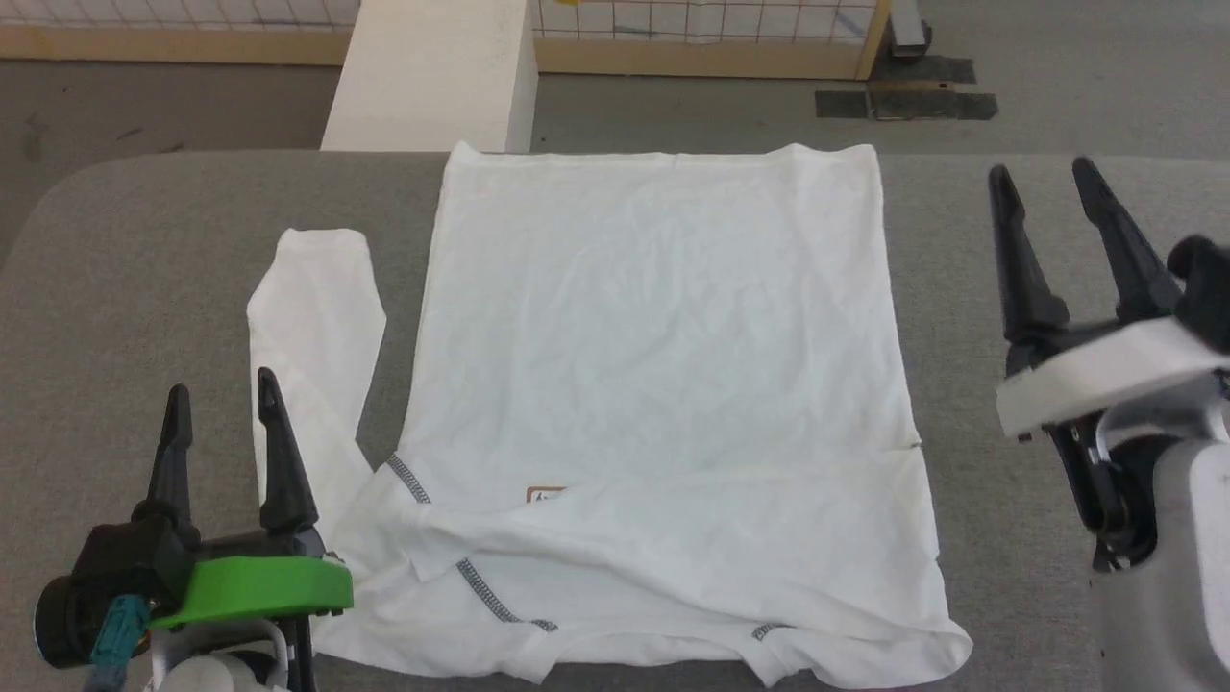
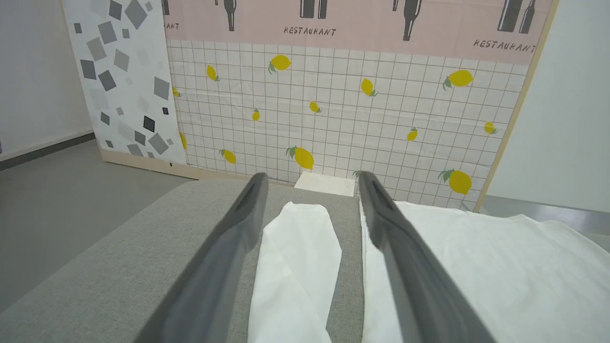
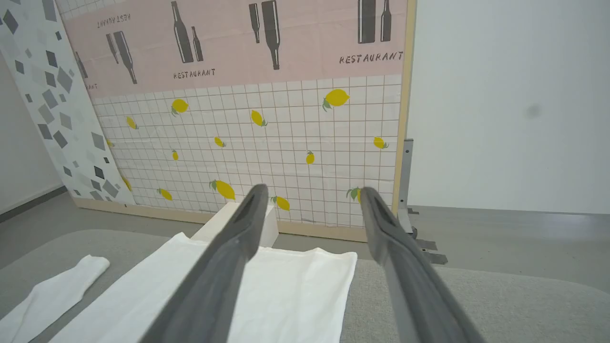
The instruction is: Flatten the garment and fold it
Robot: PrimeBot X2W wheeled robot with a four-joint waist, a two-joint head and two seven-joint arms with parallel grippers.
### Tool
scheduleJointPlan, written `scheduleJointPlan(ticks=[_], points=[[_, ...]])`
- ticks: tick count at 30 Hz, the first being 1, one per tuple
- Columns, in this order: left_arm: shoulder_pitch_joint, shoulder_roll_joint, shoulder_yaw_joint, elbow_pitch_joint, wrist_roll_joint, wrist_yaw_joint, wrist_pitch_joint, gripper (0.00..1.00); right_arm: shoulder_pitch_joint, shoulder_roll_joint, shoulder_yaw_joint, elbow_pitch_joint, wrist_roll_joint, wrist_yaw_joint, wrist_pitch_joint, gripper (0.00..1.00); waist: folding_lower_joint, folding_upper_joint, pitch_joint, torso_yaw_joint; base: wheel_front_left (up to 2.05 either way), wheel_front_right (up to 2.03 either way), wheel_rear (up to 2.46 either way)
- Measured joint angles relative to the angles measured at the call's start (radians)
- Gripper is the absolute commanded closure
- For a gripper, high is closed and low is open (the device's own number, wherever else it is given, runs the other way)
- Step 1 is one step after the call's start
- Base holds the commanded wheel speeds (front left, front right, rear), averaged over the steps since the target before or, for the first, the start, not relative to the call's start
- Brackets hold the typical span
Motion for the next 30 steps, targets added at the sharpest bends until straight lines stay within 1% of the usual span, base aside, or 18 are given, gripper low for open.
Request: scheduleJointPlan(ticks=[6,11,12,15,17,20,21,23,24,26,30], points=[[0.0,0.001,-0.015,0.058,0.001,-0.001,0.002,0.0,0.191,0.042,-0.106,-0.001,-0.076,0.0,-0.088,0.0,0.0,0.0,-0.029,-0.036,0.0,0.0,0.0],[-0.021,0.002,-0.025,0.12,-0.005,-0.003,0.041,0.0,0.266,0.06,-0.177,-0.006,-0.086,0.0,-0.123,0.0,0.0,0.0,-0.029,-0.035,0.0,0.0,0.0],[-0.094,0.025,-0.035,0.172,-0.011,-0.024,0.079,0.0,0.282,0.061,-0.2,-0.021,-0.069,0.0,-0.13,0.0,0.0,0.0,-0.014,-0.026,0.0,0.0,0.0],[-0.225,0.069,-0.043,0.241,-0.033,-0.055,0.151,0.0,0.283,0.061,-0.219,-0.044,-0.051,0.0,-0.134,0.0,0.0,0.0,0.014,-0.016,0.0,0.0,0.0],[-0.329,0.109,-0.045,0.296,-0.043,-0.076,0.225,0.0,0.278,0.061,-0.221,-0.061,-0.048,0.0,-0.133,0.0,0.0,0.0,0.038,-0.01,0.0,0.0,0.0],[-0.494,0.187,-0.044,0.382,-0.054,-0.103,0.344,0.0,0.249,0.062,-0.215,-0.098,-0.047,0.0,-0.12,0.0,0.0,0.0,0.082,-0.006,0.0,0.0,0.0],[-0.551,0.221,-0.044,0.411,-0.056,-0.111,0.391,0.0,0.231,0.062,-0.211,-0.112,-0.047,0.0,-0.115,0.0,0.0,0.0,0.101,-0.005,0.0,0.0,0.0],[-0.656,0.271,-0.025,0.456,-0.081,-0.119,0.462,0.0,0.197,0.062,-0.201,-0.135,-0.047,0.0,-0.11,0.0,0.0,0.0,0.142,-0.006,0.0,0.0,0.0],[-0.69,0.288,-0.016,0.471,-0.091,-0.119,0.486,0.0,0.186,0.062,-0.198,-0.14,-0.047,0.0,-0.103,0.0,0.0,0.0,0.158,-0.008,0.0,0.0,0.0],[-0.76,0.325,-0.007,0.5,-0.115,-0.12,0.567,0.0,0.17,0.063,-0.195,-0.156,-0.047,0.0,-0.097,0.0,0.0001,0.0,0.199,-0.012,0.0,0.0,0.0],[-0.837,0.366,-0.01,0.546,-0.146,-0.128,0.75,0.0,0.155,0.063,-0.198,-0.181,-0.047,0.0,-0.09,0.0,0.0001,0.0,0.271,-0.022,0.0,0.0,0.0]])
